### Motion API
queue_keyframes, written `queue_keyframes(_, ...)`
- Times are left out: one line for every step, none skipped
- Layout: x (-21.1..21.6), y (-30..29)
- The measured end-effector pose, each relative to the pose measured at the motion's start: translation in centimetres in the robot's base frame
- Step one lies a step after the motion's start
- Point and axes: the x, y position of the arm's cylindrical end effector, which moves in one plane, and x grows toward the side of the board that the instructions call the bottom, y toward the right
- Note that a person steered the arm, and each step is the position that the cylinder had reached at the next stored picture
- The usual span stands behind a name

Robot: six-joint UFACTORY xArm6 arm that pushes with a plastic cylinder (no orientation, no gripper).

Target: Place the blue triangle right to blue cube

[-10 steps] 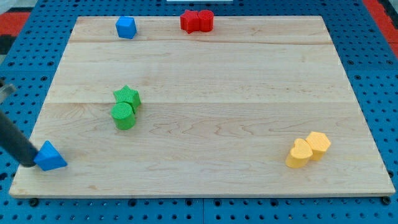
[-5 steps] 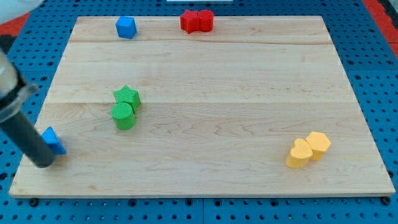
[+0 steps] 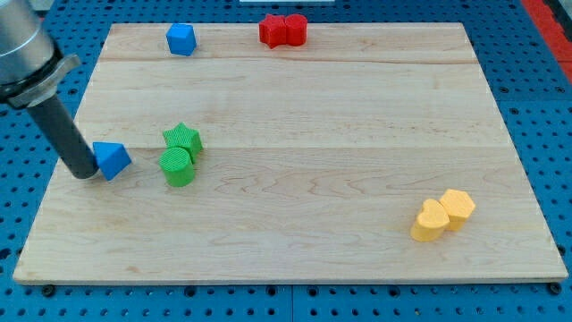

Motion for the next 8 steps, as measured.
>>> queue_keyframes(0.0,3.4)
queue_keyframes(-0.2,6.1)
queue_keyframes(-1.5,6.6)
queue_keyframes(-3.3,6.7)
queue_keyframes(-5.3,7.0)
queue_keyframes(-7.4,7.3)
queue_keyframes(-10.2,8.5)
queue_keyframes(-13.5,9.0)
